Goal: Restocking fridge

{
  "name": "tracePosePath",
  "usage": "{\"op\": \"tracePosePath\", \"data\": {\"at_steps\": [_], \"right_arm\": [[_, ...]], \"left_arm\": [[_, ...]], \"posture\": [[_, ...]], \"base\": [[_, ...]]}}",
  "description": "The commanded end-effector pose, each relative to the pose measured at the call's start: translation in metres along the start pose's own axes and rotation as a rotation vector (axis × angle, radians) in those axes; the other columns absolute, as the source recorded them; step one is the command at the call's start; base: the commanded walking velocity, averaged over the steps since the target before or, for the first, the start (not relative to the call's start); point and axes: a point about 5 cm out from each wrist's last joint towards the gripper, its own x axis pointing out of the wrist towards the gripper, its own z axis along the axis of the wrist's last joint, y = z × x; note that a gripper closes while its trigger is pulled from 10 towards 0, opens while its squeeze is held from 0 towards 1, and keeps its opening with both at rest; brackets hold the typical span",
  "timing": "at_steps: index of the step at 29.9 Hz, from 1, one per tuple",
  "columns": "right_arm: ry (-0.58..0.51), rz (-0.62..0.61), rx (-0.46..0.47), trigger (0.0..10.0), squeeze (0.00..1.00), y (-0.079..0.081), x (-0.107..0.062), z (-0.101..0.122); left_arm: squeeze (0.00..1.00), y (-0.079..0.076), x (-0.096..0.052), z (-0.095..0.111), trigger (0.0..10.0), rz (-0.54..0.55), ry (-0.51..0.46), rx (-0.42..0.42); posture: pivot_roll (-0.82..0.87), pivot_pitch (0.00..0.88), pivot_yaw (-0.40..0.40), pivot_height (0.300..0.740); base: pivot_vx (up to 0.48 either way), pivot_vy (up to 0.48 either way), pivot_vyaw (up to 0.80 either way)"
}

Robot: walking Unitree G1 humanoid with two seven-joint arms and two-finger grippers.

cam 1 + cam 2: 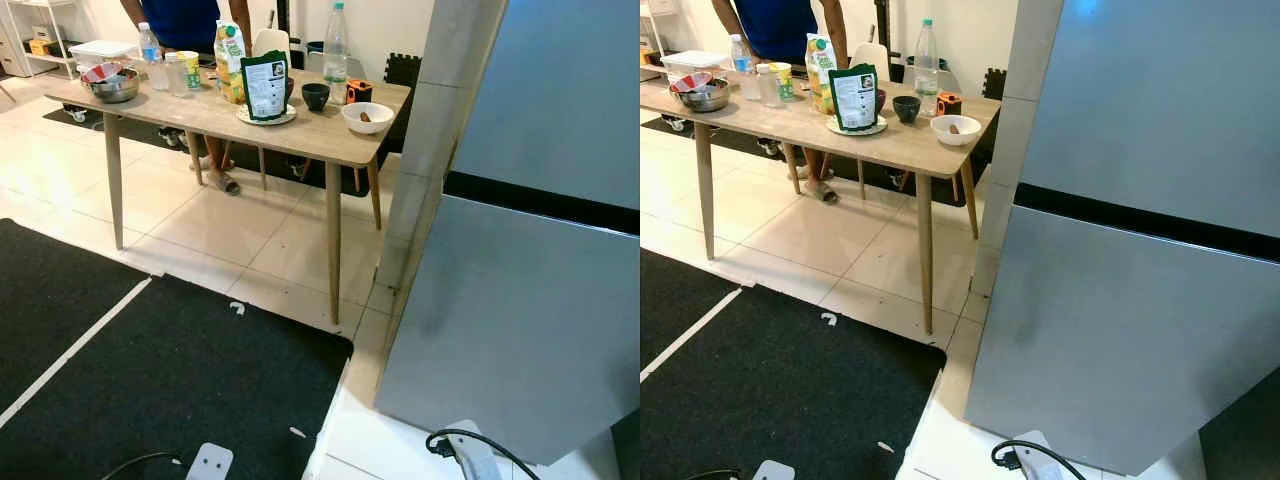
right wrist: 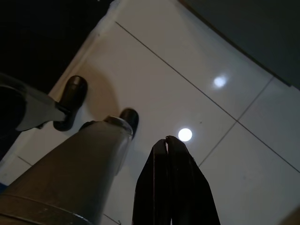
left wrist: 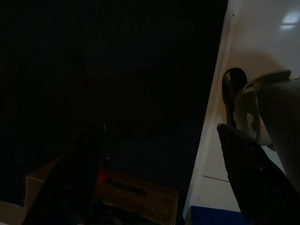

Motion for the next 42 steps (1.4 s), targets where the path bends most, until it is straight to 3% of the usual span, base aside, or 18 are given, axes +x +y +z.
{"op": "tracePosePath", "data": {"at_steps": [1,6,22,34,42], "right_arm": [[0.028,-0.007,0.009,10.0,0.00,0.001,0.000,-0.006],[0.022,0.029,-0.047,10.0,0.00,0.003,0.000,-0.006],[0.017,0.027,-0.018,10.0,0.00,0.004,0.000,-0.007],[0.041,-0.006,-0.036,10.0,0.00,0.004,0.000,-0.012],[0.058,-0.004,-0.037,10.0,0.00,0.005,-0.001,-0.018]], "left_arm": [[0.00,-0.008,0.000,0.000,10.0,-0.017,0.007,-0.014],[0.00,-0.007,0.000,-0.001,10.0,-0.016,0.009,-0.014],[0.00,-0.007,0.001,0.001,10.0,-0.023,0.009,-0.003],[0.00,-0.007,-0.001,-0.006,10.0,-0.039,0.037,0.024],[0.00,-0.007,-0.001,-0.007,10.0,-0.045,0.039,0.029]], "posture": [[-0.03,0.000,-0.054,0.740],[-0.03,0.000,-0.051,0.740],[-0.03,0.000,-0.035,0.740],[-0.03,0.000,-0.031,0.740],[-0.03,0.000,-0.032,0.740]], "base": [[0.000,0.000,0.00],[0.000,0.000,0.30],[0.000,0.000,0.74],[0.000,0.000,0.00],[0.336,0.000,0.00]]}}
